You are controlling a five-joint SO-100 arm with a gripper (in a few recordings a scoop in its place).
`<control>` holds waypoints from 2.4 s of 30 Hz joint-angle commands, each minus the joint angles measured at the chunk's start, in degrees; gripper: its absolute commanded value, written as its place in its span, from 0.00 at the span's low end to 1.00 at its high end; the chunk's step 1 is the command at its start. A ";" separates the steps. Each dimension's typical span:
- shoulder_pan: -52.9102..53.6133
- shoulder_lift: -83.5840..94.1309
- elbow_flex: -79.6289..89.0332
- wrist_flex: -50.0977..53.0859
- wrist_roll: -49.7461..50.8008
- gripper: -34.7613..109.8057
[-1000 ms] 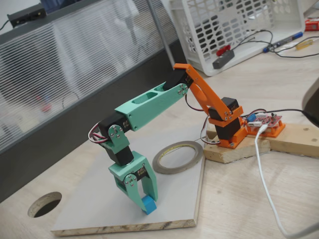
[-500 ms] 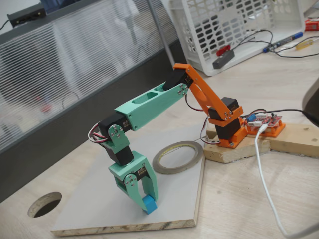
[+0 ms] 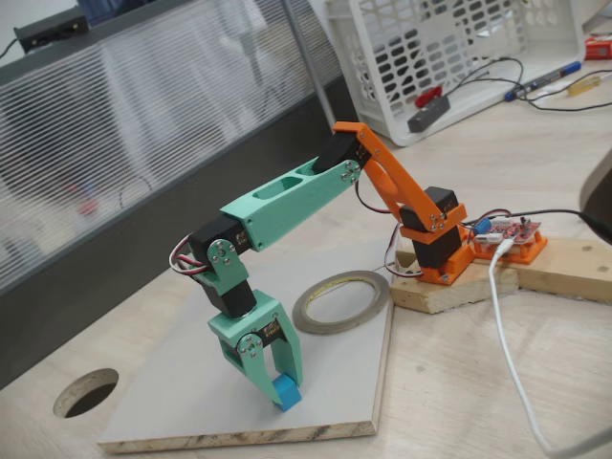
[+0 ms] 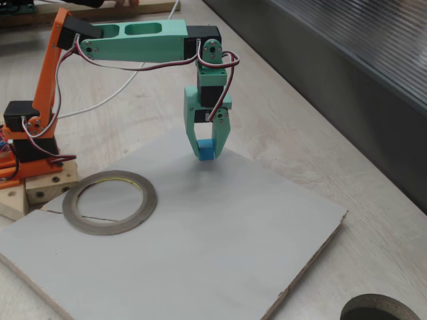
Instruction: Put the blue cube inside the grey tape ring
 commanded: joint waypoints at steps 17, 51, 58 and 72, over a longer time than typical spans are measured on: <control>-0.35 1.41 -0.70 -4.22 0.26 0.25; 34.98 16.96 0.00 -4.22 -0.09 0.25; 36.65 18.28 13.01 -4.31 -0.18 0.25; 36.65 47.55 44.47 -4.31 -0.18 0.25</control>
